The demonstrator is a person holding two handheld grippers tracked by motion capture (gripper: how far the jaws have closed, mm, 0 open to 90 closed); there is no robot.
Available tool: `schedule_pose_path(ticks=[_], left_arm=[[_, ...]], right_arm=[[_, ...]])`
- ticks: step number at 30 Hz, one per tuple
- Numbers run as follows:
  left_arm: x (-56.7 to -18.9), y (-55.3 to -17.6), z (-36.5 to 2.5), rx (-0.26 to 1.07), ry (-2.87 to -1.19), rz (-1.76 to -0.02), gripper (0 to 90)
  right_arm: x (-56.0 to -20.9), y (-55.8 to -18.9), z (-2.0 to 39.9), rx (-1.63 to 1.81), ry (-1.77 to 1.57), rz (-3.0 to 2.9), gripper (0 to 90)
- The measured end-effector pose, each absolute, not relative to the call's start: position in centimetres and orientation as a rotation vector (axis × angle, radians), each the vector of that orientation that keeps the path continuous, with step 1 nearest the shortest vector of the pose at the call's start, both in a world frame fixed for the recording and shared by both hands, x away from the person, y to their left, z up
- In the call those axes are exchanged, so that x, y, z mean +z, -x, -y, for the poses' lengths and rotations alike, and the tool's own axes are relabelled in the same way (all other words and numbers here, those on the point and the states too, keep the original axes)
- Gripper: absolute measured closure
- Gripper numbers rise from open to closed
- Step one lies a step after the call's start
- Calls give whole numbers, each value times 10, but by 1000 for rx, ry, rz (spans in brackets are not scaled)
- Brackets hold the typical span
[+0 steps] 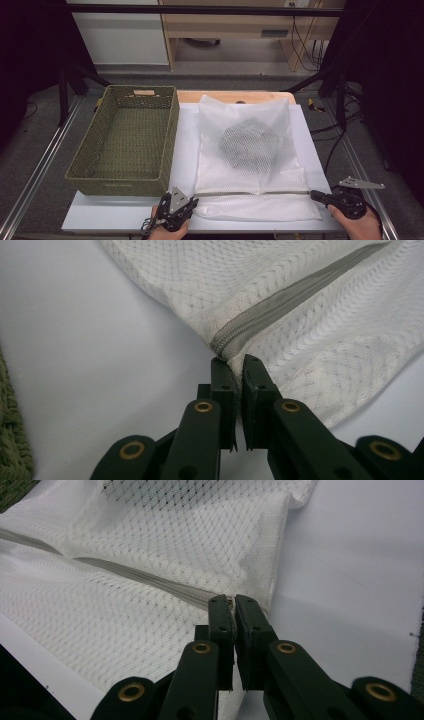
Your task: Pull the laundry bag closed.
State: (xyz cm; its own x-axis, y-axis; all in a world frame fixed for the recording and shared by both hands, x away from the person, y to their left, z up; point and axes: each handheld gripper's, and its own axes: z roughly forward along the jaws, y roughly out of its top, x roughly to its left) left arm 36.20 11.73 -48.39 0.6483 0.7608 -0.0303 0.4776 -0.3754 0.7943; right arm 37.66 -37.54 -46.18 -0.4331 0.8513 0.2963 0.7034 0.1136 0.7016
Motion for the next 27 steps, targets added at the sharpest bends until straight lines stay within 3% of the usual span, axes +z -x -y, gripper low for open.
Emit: schedule_pose_path(ticks=[9, 17, 27], left_arm=[[-482, -361, -117, 458, -2038, -968, 738], [-477, -359, -117, 515, -2021, -961, 500], [-471, -358, -114, 504, -1968, -915, 353]], right_arm=[[-464, -377, 376, 1240, -1558, -2201, 850], [-464, -377, 375, 1244, -1540, -2169, 671], [-458, -377, 372, 1299, -1495, -2112, 468]])
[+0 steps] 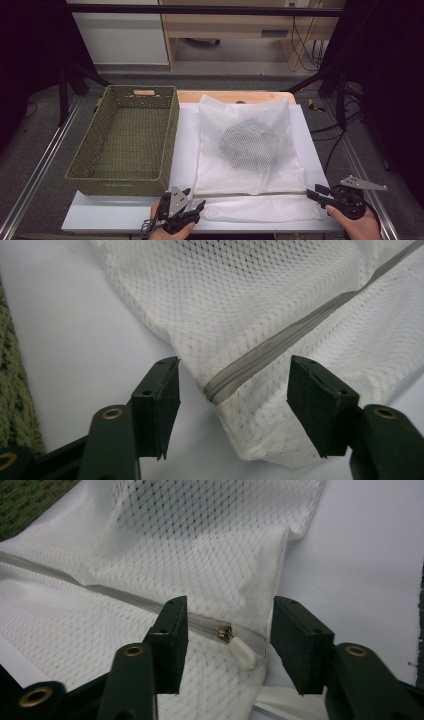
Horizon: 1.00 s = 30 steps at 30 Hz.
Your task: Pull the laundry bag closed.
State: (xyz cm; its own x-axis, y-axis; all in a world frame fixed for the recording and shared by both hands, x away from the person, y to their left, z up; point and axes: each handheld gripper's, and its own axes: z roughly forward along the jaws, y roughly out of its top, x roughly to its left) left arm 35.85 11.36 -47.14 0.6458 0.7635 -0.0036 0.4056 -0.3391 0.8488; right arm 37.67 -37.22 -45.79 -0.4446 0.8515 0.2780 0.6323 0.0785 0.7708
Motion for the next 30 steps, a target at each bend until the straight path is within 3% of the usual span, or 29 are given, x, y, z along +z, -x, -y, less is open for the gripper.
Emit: schedule_pose_path(ticks=[7, 16, 24, 30], left_arm=[[-470, -359, -109, 485, -1951, -892, 209], [-472, -362, -101, 449, -1948, -894, 79], [-469, -363, -97, 437, -1936, -879, 58], [-468, -363, -93, 432, -1927, -871, 54]], right_arm=[[-453, -378, 370, 1309, -1446, -2051, 306], [-447, -380, 361, 1340, -1374, -2018, 165], [-443, -381, 346, 1323, -1334, -2012, 81], [-436, -381, 332, 1325, -1287, -2007, 66]])
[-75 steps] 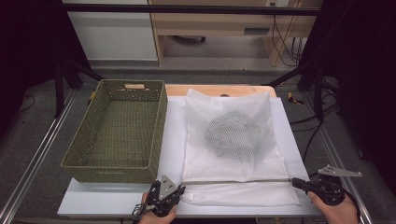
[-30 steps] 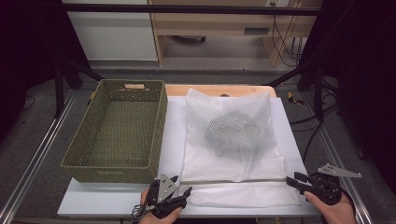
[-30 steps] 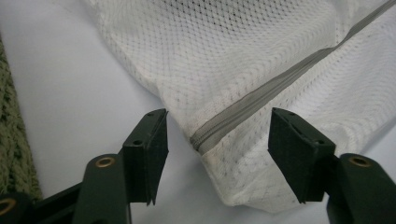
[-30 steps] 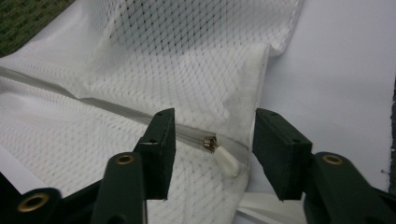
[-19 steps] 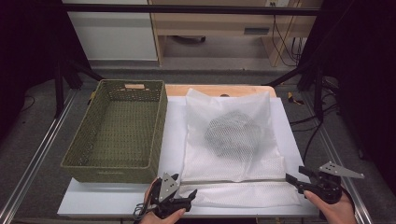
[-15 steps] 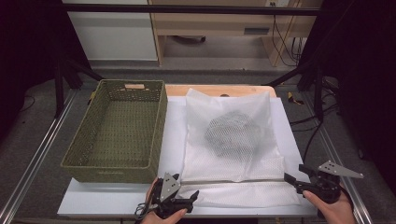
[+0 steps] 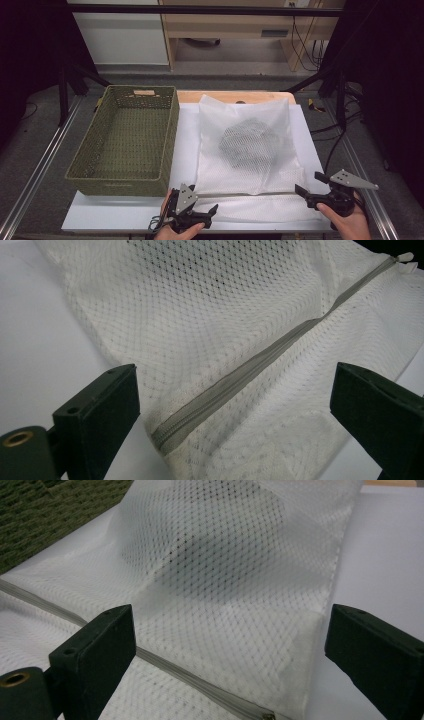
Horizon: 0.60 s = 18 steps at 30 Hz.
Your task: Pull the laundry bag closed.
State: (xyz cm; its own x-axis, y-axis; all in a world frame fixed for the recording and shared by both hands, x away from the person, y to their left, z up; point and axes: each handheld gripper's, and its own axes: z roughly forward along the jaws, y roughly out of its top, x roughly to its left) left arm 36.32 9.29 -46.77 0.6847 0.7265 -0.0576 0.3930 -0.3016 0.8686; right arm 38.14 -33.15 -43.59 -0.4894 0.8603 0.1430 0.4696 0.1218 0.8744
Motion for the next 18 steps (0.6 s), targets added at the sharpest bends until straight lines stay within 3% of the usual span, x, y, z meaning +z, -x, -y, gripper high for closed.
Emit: schedule_pose_path(ticks=[18], left_arm=[[-434, -379, -106, 473, -1860, -822, 52]], right_arm=[[-418, -400, 305, 1309, -1219, -1954, 60]])
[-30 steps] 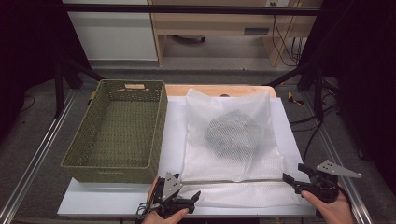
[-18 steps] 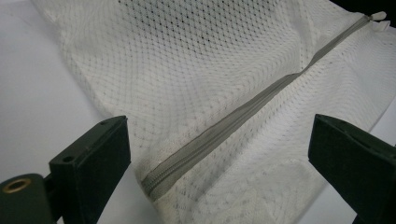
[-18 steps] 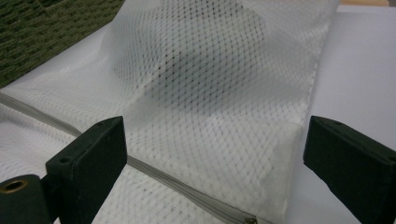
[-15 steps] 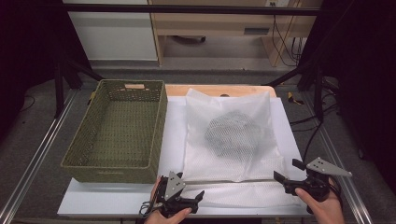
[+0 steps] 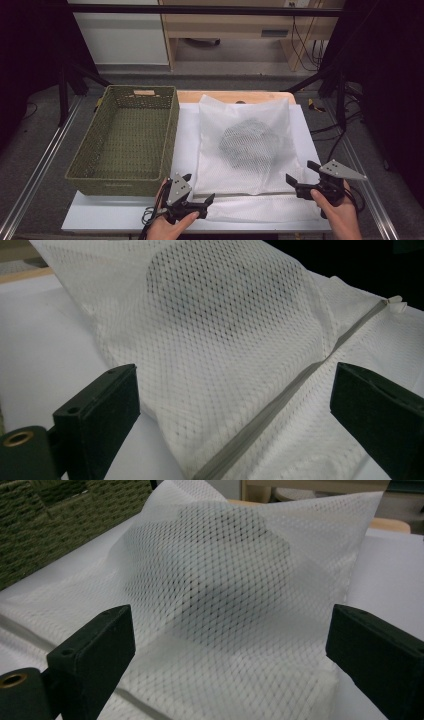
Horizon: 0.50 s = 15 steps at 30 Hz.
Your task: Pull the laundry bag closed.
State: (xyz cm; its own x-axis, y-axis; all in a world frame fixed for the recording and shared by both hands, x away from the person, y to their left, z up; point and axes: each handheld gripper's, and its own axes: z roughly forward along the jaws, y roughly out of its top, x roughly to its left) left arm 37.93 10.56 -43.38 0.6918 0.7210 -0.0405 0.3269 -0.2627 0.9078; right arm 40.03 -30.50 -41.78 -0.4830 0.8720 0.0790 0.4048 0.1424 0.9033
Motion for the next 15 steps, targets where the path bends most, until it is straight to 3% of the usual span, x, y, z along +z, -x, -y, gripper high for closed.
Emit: schedule_pose_path(ticks=[15], left_arm=[[-413, -403, -101, 476, -1795, -763, 42]], right_arm=[[-404, -419, 298, 1348, -1217, -1866, 56]])
